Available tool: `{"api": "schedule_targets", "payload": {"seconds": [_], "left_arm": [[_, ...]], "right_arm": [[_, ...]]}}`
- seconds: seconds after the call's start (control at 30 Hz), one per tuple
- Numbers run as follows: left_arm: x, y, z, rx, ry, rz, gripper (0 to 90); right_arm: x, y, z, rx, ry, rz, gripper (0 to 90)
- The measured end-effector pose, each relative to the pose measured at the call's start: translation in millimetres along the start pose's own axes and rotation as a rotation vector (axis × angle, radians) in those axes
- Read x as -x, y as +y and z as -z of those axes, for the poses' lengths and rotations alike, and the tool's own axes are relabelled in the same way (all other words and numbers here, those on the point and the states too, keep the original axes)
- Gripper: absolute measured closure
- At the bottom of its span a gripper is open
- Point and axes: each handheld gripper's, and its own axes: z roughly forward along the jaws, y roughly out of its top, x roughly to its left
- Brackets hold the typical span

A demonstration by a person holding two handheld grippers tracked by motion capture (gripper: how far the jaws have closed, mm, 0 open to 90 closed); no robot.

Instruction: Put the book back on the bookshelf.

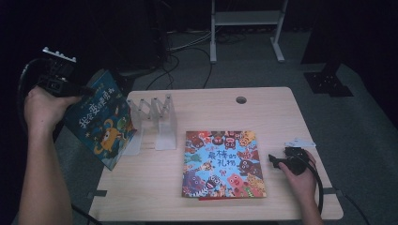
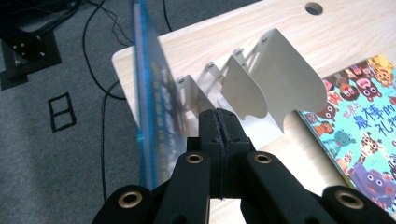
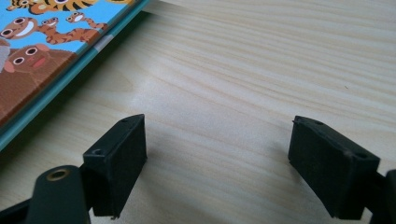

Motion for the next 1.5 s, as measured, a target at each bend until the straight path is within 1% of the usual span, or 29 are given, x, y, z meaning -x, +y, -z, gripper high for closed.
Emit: {"api": "schedule_targets", "payload": {"seconds": [0.17,0.23,0.27,0.37,0.4,0.43,0.47,0.5,0.53,0.6,0.63,0.73,0.8,0.83,0.87,0.93,0.97,1.0,1.07,1.13,1.17,1.2,1.23,1.27,1.3,1.4,1.43,1.47,1.5], "left_arm": [[12.4,-5.8,-9.2,-0.002,-0.045,-0.020,89.8],[19.6,-10.6,-16.9,-0.011,-0.067,-0.036,89.7],[19.6,-10.6,-16.9,-0.011,-0.067,-0.036,89.7],[28.6,-15.6,-25.3,-0.020,-0.084,-0.060,89.2],[31.9,-17.3,-28.2,-0.021,-0.089,-0.065,87.6],[38.7,-21.3,-34.3,-0.019,-0.098,-0.076,85.7],[38.7,-21.3,-34.3,-0.019,-0.098,-0.076,84.7],[45.8,-25.6,-41.1,-0.021,-0.108,-0.088,83.6],[45.8,-25.6,-41.1,-0.021,-0.108,-0.088,82.4],[52.8,-29.7,-47.4,-0.024,-0.112,-0.106,81.3],[56.1,-31.7,-50.2,-0.025,-0.115,-0.111,78.8],[64.5,-38.3,-58.0,-0.018,-0.146,-0.125,75.8],[69.8,-42.6,-63.1,-0.021,-0.150,-0.136,72.6],[74.6,-47.5,-68.3,-0.018,-0.171,-0.144,68.6],[74.6,-47.5,-68.3,-0.018,-0.171,-0.144,66.8],[79.4,-53.1,-75.0,-0.017,-0.187,-0.151,64.6],[83.9,-58.8,-83.9,-0.028,-0.204,-0.156,61.0],[83.9,-58.8,-83.9,-0.028,-0.204,-0.156,59.3],[88.3,-64.4,-93.4,-0.039,-0.223,-0.159,59.3],[92.2,-69.8,-102.8,-0.048,-0.240,-0.163,56.7],[97.0,-75.2,-111.9,-0.057,-0.250,-0.178,55.0],[97.0,-75.2,-111.9,-0.057,-0.250,-0.178,53.8],[103.2,-80.6,-120.9,-0.062,-0.236,-0.205,52.5],[103.2,-80.6,-120.9,-0.062,-0.236,-0.205,52.3],[106.0,-83.1,-125.5,-0.069,-0.236,-0.211,52.3],[114.8,-90.6,-139.1,-0.072,-0.254,-0.225,52.4],[121.1,-95.0,-147.8,-0.071,-0.259,-0.242,52.0],[121.1,-95.0,-147.8,-0.071,-0.259,-0.242,50.4],[124.4,-97.1,-152.1,-0.072,-0.252,-0.256,50.4]], "right_arm": [[0.0,0.0,0.0,0.000,0.000,0.000,18.2],[0.1,0.0,-0.1,0.001,0.000,0.001,18.2],[0.1,0.0,-0.1,0.001,0.000,0.001,18.2],[0.0,0.0,-0.1,0.000,0.000,0.000,18.2],[0.0,0.0,-0.1,0.000,0.000,-0.001,18.2],[0.0,0.0,0.0,0.000,-0.001,-0.002,18.2],[0.0,0.0,0.0,0.000,-0.001,-0.002,18.2],[0.0,0.0,-0.1,0.000,-0.003,-0.002,18.1],[0.0,0.0,-0.1,0.000,-0.003,-0.002,18.1],[0.1,0.0,-0.1,-0.001,-0.003,-0.002,18.1],[0.1,0.0,0.0,-0.001,-0.003,-0.002,18.1],[0.1,0.0,-0.1,-0.001,-0.003,-0.002,18.1],[0.1,0.0,0.0,-0.001,-0.003,-0.002,18.1],[0.1,0.0,0.0,-0.001,-0.003,-0.002,18.1],[0.1,0.0,0.0,-0.001,-0.003,-0.002,18.1],[0.1,0.0,-0.1,-0.001,-0.003,-0.002,18.1],[0.0,0.1,-0.2,-0.003,0.001,-0.001,15.9],[0.0,0.1,-0.2,-0.003,0.001,-0.001,15.9],[-1.0,0.4,-0.8,-0.011,0.007,0.004,13.0],[-1.5,0.7,-1.1,-0.013,0.005,0.004,12.9],[-1.3,0.4,-0.7,-0.008,0.002,0.004,15.0],[-1.3,0.4,-0.7,-0.008,0.002,0.004,15.0],[-1.0,0.2,0.9,-0.009,-0.002,-0.004,19.4],[-1.0,0.2,0.9,-0.009,-0.002,-0.004,19.4],[-0.8,0.1,1.7,-0.008,-0.003,-0.003,20.9],[-1.5,0.3,4.6,-0.020,0.005,-0.011,24.0],[-2.3,0.8,6.6,-0.020,0.021,-0.018,25.2],[-2.3,0.8,6.6,-0.020,0.021,-0.018,25.2],[-3.4,1.5,8.1,-0.022,0.024,-0.021,25.8]]}}
